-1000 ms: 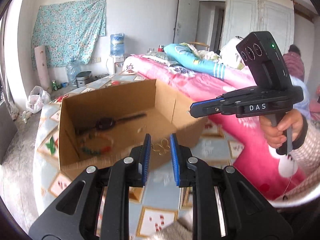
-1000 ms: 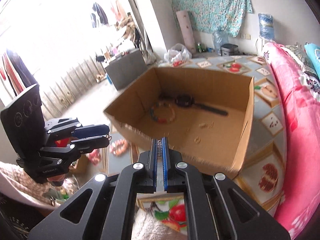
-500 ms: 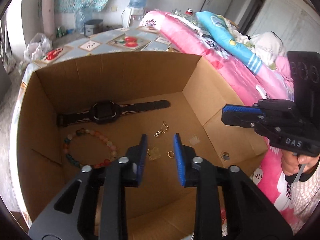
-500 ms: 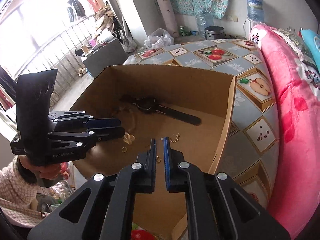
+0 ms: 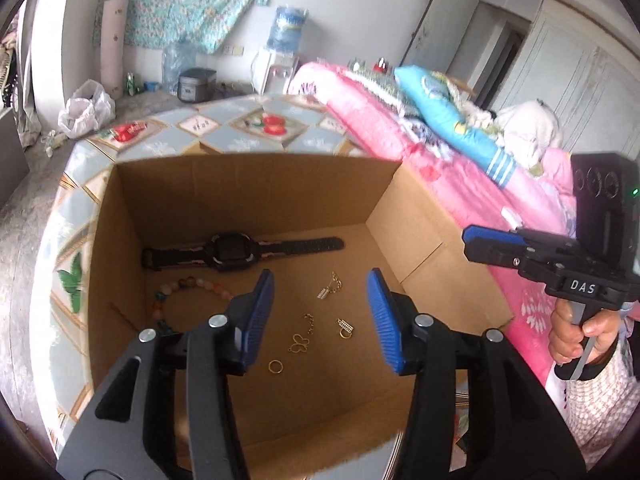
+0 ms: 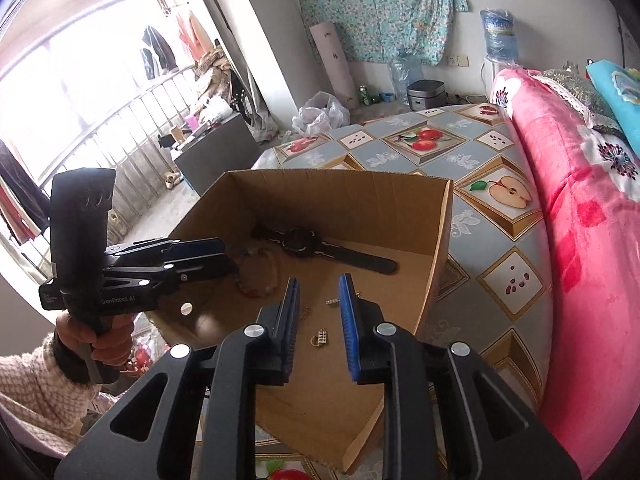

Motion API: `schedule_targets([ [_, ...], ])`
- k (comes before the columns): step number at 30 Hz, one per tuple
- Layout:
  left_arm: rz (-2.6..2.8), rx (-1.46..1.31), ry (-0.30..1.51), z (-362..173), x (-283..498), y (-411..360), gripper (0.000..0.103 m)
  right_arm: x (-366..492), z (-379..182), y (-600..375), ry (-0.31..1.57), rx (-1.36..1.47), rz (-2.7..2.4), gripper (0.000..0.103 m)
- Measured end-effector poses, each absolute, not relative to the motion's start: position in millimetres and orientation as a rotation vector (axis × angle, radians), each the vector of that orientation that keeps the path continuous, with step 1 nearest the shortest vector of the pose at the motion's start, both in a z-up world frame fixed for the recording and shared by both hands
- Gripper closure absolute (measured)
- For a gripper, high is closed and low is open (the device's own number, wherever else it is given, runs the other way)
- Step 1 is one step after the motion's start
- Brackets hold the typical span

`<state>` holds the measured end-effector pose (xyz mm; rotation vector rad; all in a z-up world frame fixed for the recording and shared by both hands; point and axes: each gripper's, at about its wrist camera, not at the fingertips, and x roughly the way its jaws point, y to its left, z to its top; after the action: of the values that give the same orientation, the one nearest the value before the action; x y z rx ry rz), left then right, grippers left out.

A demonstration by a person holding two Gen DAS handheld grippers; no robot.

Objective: Organize jewelry
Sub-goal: 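Carry the gold charm over the box and open the right tool, then move both tools back down to the pink-orange bead bracelet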

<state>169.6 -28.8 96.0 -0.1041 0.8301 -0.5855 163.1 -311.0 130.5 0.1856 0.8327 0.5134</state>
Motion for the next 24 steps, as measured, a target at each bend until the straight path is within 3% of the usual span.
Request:
schedule_targets([
  [8,-0.512,-0.153,0.683,114,96,45,0.039,93,138,-326,0.698,0.22,0.618,0.063],
  [14,-0.51,-0.167,0.804,77,56,63,0.034,51,109,-319,0.771,0.283,0.696,0.053],
  [24,-0.408,0.032,0.959,5,54,25,0.034,53,38,-282,0.977,0.364,0.657,0.052],
])
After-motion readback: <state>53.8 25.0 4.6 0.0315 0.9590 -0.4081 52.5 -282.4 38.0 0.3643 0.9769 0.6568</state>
